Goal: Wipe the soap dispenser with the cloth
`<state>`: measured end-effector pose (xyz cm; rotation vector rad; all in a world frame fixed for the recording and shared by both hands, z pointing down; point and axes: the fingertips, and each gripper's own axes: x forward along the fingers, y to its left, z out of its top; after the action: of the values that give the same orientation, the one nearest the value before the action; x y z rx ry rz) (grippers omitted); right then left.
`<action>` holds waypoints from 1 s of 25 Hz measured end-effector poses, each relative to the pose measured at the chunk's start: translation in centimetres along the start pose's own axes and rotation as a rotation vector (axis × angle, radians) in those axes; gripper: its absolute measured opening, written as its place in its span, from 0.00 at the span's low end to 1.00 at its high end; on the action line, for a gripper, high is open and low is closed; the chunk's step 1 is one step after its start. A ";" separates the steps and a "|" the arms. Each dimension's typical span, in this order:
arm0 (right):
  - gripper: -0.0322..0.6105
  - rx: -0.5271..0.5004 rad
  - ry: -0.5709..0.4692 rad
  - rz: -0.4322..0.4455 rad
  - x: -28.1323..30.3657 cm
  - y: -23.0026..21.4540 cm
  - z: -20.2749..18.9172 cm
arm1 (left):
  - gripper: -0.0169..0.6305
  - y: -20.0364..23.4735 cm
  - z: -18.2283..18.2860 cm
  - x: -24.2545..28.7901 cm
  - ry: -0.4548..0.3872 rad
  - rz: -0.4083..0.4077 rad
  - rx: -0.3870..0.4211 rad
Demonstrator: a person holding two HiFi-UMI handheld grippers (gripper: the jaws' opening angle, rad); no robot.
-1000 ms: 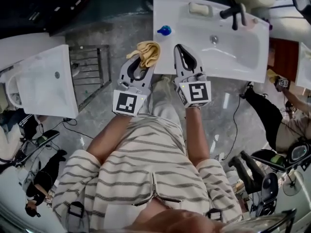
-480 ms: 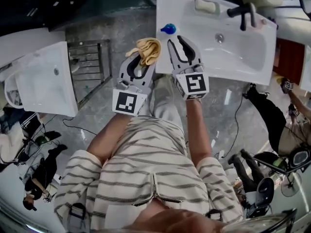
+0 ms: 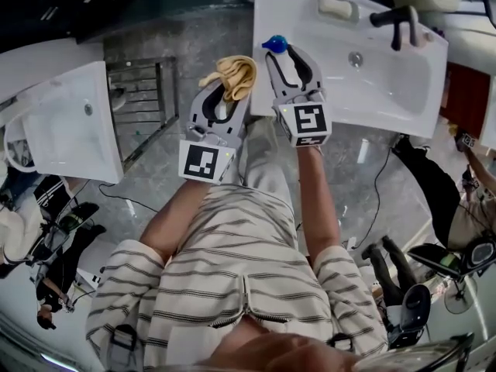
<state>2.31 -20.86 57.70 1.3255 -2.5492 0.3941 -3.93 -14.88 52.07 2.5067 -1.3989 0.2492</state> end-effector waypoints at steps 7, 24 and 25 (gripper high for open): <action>0.26 -0.011 0.023 -0.023 1.2 -0.5 -1.1 | 0.20 0.5 -0.1 0.3 0.009 0.008 -0.005; 0.24 -0.046 0.027 -0.038 1.2 -2.0 -0.3 | 0.20 -0.6 -0.6 0.3 0.044 -0.004 0.015; 0.24 -0.036 0.026 -0.039 1.0 -2.1 -0.5 | 0.20 -0.6 -0.8 0.2 0.044 -0.003 0.016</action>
<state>3.47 -22.65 58.73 1.3467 -2.4932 0.3531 -3.31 -14.47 52.75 2.5009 -1.3812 0.3143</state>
